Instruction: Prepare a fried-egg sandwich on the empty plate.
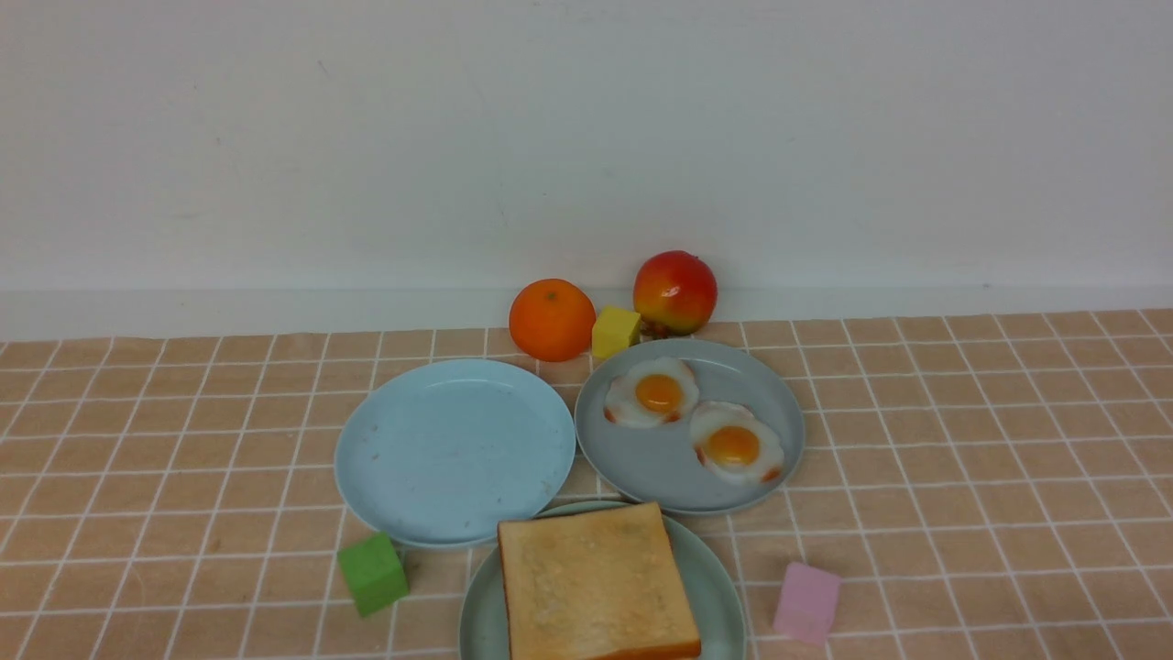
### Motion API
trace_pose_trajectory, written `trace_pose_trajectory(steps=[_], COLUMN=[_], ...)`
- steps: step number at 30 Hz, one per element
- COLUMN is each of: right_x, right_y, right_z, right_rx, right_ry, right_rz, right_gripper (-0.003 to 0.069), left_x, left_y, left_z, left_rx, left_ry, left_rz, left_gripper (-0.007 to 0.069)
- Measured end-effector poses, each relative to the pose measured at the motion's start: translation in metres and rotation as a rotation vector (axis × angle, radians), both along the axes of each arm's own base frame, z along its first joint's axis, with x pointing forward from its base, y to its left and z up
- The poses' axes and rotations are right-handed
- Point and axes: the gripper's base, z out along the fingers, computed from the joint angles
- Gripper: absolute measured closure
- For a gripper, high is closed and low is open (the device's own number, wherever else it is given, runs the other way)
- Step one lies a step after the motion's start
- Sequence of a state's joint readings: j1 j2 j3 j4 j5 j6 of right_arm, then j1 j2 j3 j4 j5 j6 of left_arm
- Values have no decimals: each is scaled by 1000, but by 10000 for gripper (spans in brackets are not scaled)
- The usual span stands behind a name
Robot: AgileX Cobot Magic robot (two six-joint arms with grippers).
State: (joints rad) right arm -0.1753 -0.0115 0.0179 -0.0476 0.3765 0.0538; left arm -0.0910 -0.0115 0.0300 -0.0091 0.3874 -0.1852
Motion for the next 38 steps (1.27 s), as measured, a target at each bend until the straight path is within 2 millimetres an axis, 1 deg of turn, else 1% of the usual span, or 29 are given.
trace_pose_trajectory(steps=[38], right_x=[0], right_y=[0], right_z=[0], right_rx=[0], right_ry=[0], right_rz=[0], right_gripper=[510], left_x=[0], left_y=[0], left_z=[0], left_rx=[0], left_ry=[0], left_rz=[0], left_gripper=[523])
